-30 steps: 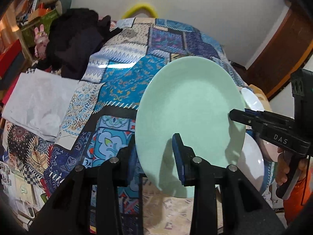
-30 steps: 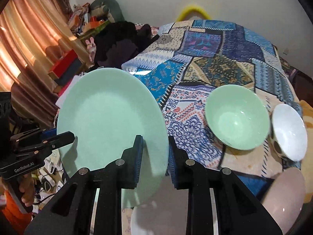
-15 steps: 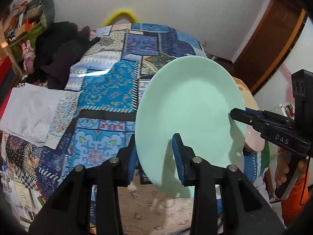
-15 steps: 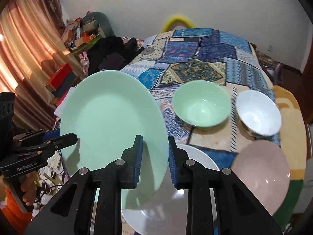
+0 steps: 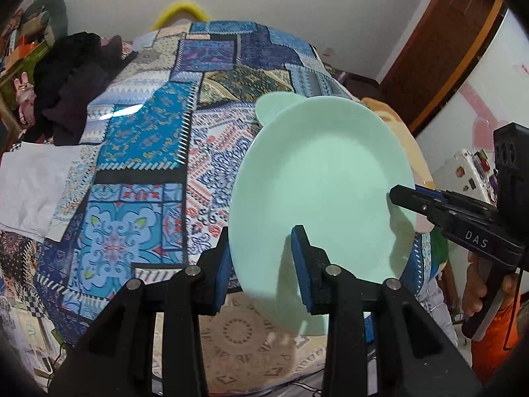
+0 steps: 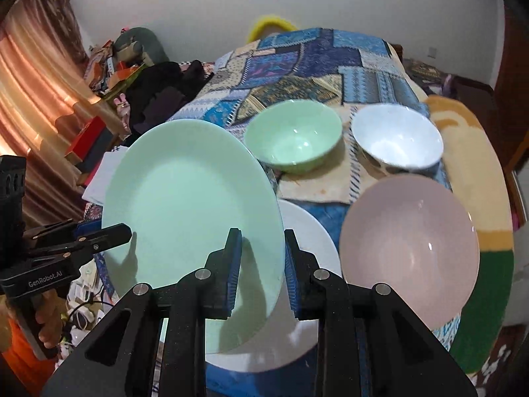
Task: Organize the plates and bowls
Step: 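Carry the mint green plates with both grippers toward the white plates, then lower the mint green plates onto the white plates and open both grippers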
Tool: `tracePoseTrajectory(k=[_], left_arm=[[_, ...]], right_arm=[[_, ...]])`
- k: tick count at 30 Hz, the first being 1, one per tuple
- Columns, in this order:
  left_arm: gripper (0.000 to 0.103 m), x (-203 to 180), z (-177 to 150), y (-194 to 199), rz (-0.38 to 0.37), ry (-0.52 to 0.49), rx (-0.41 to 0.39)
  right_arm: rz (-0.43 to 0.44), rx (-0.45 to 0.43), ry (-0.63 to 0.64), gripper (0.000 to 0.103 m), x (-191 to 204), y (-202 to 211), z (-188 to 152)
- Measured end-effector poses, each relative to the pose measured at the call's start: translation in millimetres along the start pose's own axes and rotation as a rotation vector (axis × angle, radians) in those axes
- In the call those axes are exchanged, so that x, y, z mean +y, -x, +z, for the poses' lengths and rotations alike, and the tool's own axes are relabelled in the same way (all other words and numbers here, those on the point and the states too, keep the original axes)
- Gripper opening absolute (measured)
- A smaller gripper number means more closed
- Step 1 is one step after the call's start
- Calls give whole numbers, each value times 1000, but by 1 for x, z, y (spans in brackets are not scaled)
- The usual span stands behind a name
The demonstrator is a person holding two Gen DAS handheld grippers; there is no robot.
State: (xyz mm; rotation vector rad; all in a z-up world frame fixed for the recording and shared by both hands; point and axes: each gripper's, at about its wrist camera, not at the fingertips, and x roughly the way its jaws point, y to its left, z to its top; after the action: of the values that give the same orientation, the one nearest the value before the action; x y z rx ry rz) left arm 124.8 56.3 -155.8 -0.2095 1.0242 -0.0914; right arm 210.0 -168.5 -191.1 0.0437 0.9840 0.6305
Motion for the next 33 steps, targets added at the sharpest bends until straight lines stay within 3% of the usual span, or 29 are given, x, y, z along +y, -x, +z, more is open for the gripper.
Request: tracePoseTrajectory(k=[33], left_arm=[[34, -12, -15, -77, 9, -5, 156]], right_arm=[[-32, 115, -74, 23, -30, -26, -30]])
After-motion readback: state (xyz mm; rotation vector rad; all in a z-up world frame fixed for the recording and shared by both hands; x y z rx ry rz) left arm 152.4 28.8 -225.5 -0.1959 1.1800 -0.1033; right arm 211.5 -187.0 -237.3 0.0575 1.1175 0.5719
